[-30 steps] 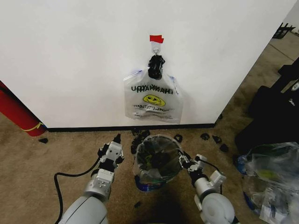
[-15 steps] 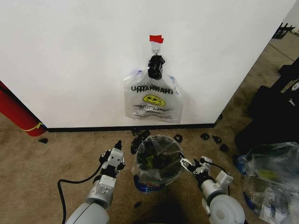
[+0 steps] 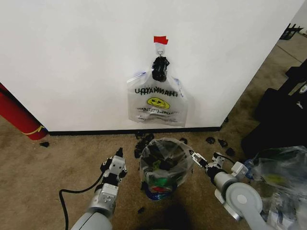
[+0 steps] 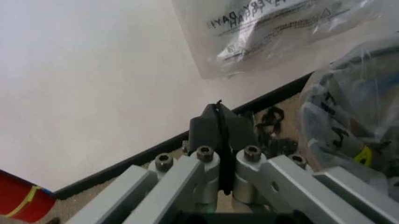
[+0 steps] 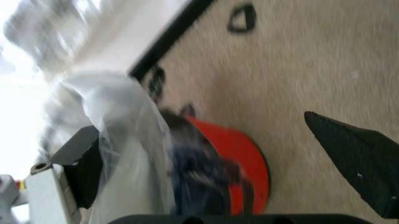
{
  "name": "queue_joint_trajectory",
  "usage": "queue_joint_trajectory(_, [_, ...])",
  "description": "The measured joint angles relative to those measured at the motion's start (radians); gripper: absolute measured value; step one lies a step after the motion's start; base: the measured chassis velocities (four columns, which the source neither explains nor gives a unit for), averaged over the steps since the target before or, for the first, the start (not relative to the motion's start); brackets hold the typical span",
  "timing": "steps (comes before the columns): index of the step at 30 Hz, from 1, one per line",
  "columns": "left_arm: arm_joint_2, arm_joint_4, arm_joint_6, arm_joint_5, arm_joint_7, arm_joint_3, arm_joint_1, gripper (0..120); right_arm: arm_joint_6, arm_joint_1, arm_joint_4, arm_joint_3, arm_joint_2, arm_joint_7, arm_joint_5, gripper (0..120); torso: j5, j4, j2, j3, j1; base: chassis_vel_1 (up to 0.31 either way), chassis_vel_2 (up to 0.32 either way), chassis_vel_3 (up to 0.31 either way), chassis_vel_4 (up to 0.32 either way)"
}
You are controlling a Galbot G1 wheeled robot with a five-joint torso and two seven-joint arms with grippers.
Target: Pick up the garbage bag from the wall and place it over the trash bin.
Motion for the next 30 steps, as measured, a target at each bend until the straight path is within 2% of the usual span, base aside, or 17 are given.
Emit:
queue_joint_trajectory(6, [-0.011,0.020,-0.016,0.016,0.000,0.004,0.012,0,-0.052,-0.013,-0.001,-0.006,-0.022,-0.035,-0.081,100,-0.0002,-0.0001,0.000,0.000,0.000,0.000,0.000,0.000,0.000])
queue_joint_trajectory(10, [-0.019,0.032,-0.035,0.022,0.000,0.007,0.027,0,0.018,-0.039,-0.018,-0.014,-0.051,-0.241,-0.284,100,-0.0003,-0.0001,0.000,0.000,0.000,0.000,0.000,0.000,0.000])
queue_joint_trajectory(11, [-0.021,0.034,-0.040,0.022,0.000,0.009,0.030,0,0.029,-0.043,-0.025,-0.012,-0.055,-0.299,-0.308,100,-0.0001,-0.0001,0.000,0.000,0.000,0.000,0.000,0.000,0.000])
queue_joint_trajectory(12, [-0.021,0.034,-0.040,0.022,0.000,0.009,0.030,0,0.029,-0.043,-0.025,-0.012,-0.055,-0.299,-0.308,100,-0.0001,-0.0001,0.000,0.000,0.000,0.000,0.000,0.000,0.000])
queue_joint_trajectory(16, [-0.038,0.043,-0.056,0.024,0.000,0.019,0.044,0,0.125,-0.048,-0.102,0.011,-0.061,-0.560,-0.418,100,-0.0001,0.0000,0.000,0.000,0.000,0.000,0.000,0.000,0.000])
queue_joint_trajectory(18, [-0.046,0.046,-0.064,0.027,0.000,0.021,0.052,0,0.180,-0.046,-0.176,0.033,-0.066,-0.738,-0.500,100,-0.0004,0.0000,0.000,0.000,0.000,0.000,0.000,0.000,0.000])
queue_joint_trajectory(19, [-0.046,0.046,-0.064,0.027,0.000,0.021,0.052,0,0.180,-0.046,-0.176,0.033,-0.066,-0.738,-0.500,100,-0.0004,0.0000,0.000,0.000,0.000,0.000,0.000,0.000,0.000])
queue_joint_trajectory(22, [-0.050,0.045,-0.068,0.028,-0.001,0.021,0.060,0,0.302,-0.036,-0.309,0.068,-0.074,-0.996,-0.619,100,0.0001,-0.0001,0.000,0.000,0.000,0.000,0.000,0.000,0.000])
queue_joint_trajectory(24, [-0.050,0.043,-0.070,0.029,-0.001,0.019,0.063,0,0.399,-0.024,-0.387,0.095,-0.078,-1.196,-0.625,100,0.0000,-0.0001,0.000,0.000,0.000,0.000,0.000,0.000,0.000])
queue_joint_trajectory(26, [-0.052,0.044,-0.073,0.031,-0.001,0.018,0.065,0,0.456,-0.006,-0.460,0.130,-0.078,-1.432,-0.603,100,-0.0001,0.0000,0.000,0.000,0.000,0.000,0.000,0.000,0.000])
queue_joint_trajectory(27, [-0.052,0.044,-0.073,0.031,-0.001,0.018,0.065,0,0.456,-0.006,-0.460,0.130,-0.078,-1.432,-0.603,100,-0.0001,0.0000,0.000,0.000,0.000,0.000,0.000,0.000,0.000])
queue_joint_trajectory(30, [-0.061,0.051,-0.075,0.037,-0.001,0.019,0.068,0,0.486,0.007,-0.511,0.153,-0.077,-1.604,-0.579,100,-0.0001,-0.0001,0.000,0.000,0.000,0.000,0.000,0.000,0.000])
